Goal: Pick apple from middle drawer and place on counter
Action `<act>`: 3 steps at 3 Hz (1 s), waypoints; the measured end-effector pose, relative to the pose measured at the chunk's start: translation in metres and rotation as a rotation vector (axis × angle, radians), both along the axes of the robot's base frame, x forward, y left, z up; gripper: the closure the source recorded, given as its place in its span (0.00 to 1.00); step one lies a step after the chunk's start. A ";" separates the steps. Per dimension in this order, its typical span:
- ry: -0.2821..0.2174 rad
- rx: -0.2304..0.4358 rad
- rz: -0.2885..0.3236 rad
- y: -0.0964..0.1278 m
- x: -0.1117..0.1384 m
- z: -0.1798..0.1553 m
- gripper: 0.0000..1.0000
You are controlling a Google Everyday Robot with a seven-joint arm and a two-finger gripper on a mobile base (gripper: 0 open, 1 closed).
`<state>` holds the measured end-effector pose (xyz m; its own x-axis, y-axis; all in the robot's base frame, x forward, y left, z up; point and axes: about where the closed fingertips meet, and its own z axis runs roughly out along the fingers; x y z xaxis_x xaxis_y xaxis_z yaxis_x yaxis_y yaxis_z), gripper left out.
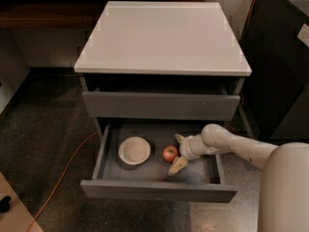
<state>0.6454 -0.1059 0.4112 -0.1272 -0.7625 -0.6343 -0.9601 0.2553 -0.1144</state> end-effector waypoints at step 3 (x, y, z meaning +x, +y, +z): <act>0.006 -0.038 -0.014 0.004 0.012 -0.022 0.46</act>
Offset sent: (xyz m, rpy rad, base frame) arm 0.0182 -0.0019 -0.0345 -0.0678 0.0179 -0.0304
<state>0.6571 -0.1022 0.3890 -0.1416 -0.7841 -0.6042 -0.9570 0.2645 -0.1190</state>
